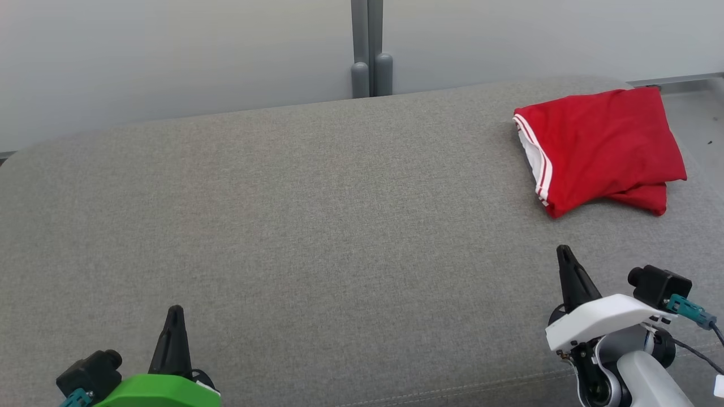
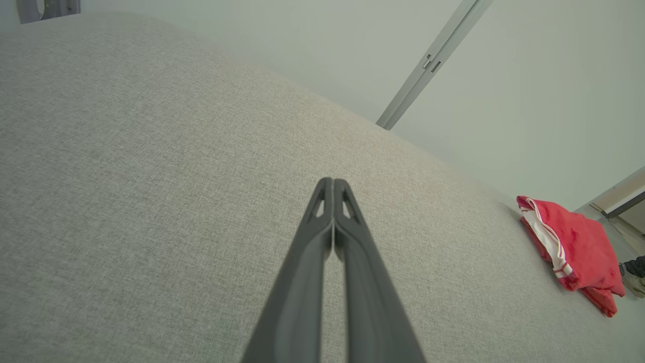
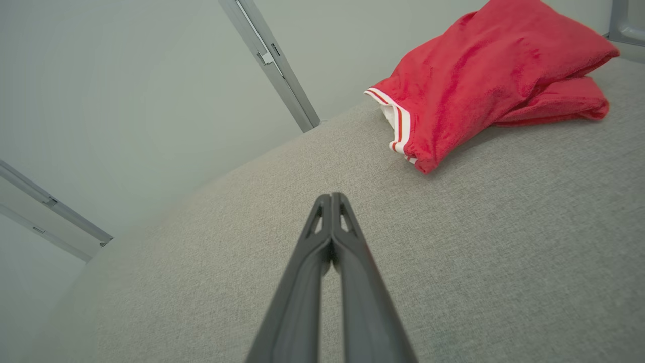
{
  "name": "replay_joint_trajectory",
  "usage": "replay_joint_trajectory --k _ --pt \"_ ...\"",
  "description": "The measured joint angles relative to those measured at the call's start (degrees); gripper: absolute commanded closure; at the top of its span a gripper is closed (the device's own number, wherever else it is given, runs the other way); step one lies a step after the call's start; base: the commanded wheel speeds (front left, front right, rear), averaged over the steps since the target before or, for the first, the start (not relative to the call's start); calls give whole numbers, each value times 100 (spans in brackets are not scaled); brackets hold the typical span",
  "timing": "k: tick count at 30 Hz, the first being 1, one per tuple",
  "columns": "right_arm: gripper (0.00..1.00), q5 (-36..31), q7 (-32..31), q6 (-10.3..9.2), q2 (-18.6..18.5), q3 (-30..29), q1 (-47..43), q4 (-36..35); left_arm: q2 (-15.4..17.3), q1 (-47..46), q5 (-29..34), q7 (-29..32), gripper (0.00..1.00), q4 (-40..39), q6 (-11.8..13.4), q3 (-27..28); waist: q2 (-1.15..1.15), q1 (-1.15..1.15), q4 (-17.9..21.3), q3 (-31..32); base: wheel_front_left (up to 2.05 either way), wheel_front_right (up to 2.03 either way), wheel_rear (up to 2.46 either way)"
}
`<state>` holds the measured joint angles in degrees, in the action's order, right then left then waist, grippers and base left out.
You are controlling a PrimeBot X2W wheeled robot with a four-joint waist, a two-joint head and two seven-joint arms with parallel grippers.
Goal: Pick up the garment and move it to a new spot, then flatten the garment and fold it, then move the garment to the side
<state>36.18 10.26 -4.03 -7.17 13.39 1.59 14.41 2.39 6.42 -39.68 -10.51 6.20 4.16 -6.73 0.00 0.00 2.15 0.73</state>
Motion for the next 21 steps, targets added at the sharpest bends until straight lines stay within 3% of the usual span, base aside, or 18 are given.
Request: replay_joint_trajectory --k 21 --pt "100 1561 -433 300 92 -524 19 7 38 -165 -1484 400 100 212 -266 220 0 0 -58 -27 0 0 0"
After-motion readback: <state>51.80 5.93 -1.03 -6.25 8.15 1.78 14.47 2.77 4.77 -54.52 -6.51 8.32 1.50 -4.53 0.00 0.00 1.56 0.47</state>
